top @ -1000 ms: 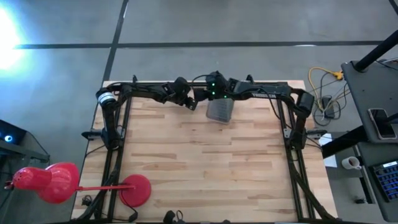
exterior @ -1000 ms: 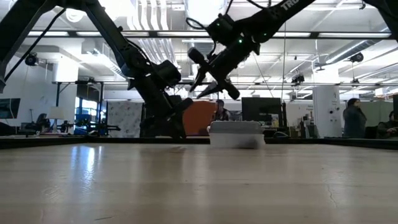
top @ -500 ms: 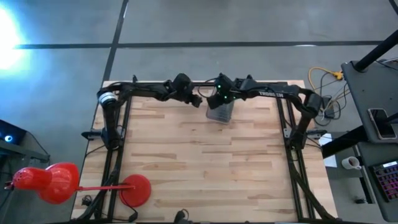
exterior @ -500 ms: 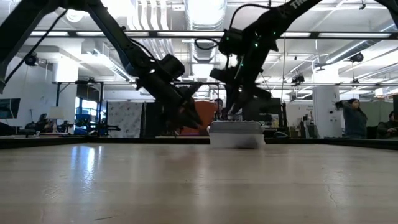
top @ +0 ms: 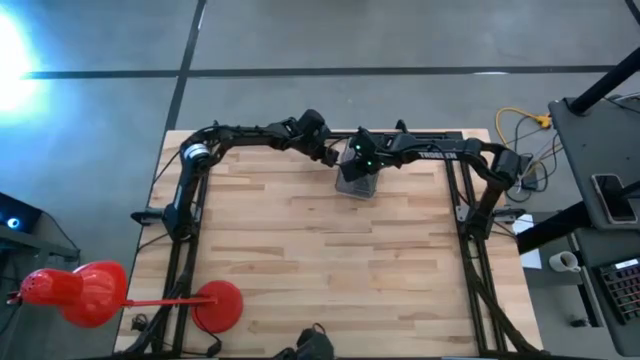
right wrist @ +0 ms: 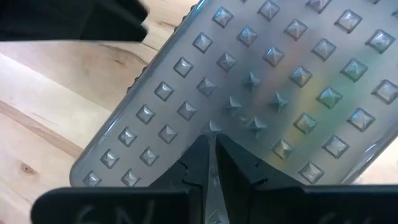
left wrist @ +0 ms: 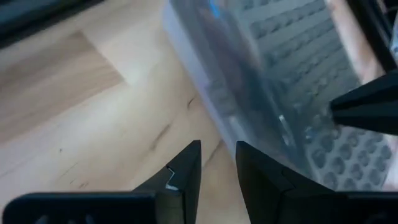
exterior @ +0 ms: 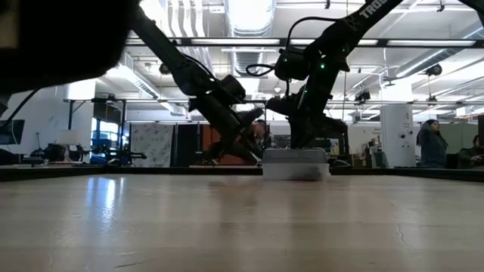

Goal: Pick & place school supplies into a supply box
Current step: Close the transparent supply box

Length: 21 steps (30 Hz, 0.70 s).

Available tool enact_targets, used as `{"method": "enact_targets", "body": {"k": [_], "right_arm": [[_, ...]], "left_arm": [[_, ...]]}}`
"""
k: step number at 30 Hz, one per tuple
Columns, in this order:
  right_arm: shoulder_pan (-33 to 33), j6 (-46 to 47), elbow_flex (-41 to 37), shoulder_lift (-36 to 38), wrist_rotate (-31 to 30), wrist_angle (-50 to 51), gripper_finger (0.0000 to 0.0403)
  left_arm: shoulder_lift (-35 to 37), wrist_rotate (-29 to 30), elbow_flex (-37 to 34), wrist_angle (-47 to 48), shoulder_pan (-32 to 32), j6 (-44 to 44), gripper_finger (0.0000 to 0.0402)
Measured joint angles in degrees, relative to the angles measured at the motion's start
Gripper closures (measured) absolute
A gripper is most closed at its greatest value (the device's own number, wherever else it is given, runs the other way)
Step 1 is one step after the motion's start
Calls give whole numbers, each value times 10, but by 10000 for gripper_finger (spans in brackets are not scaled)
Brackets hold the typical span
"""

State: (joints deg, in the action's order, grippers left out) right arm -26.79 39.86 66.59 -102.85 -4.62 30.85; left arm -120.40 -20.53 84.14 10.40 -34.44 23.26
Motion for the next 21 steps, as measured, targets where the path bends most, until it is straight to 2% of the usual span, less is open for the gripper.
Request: {"method": "enact_targets", "body": {"k": [3, 6, 11, 15, 21], "right_arm": [[0, 0, 3, 0, 0, -4, 376], [0, -19, 13, -1, 3, -2, 375], [-1, -37, 19, 4, 40, -7, 375], [5, -81, 12, 27, 95, 4, 374], [35, -133, -18, 58, 124, 9, 374]], "left_arm": [[-1, -14, 4, 25, 0, 0, 317], [-1, -64, 2, 22, 0, 3, 321], [0, -112, -3, 26, -2, 11, 331], [10, -124, -4, 26, -1, 13, 332], [33, -126, -14, 62, -1, 4, 332]]}}
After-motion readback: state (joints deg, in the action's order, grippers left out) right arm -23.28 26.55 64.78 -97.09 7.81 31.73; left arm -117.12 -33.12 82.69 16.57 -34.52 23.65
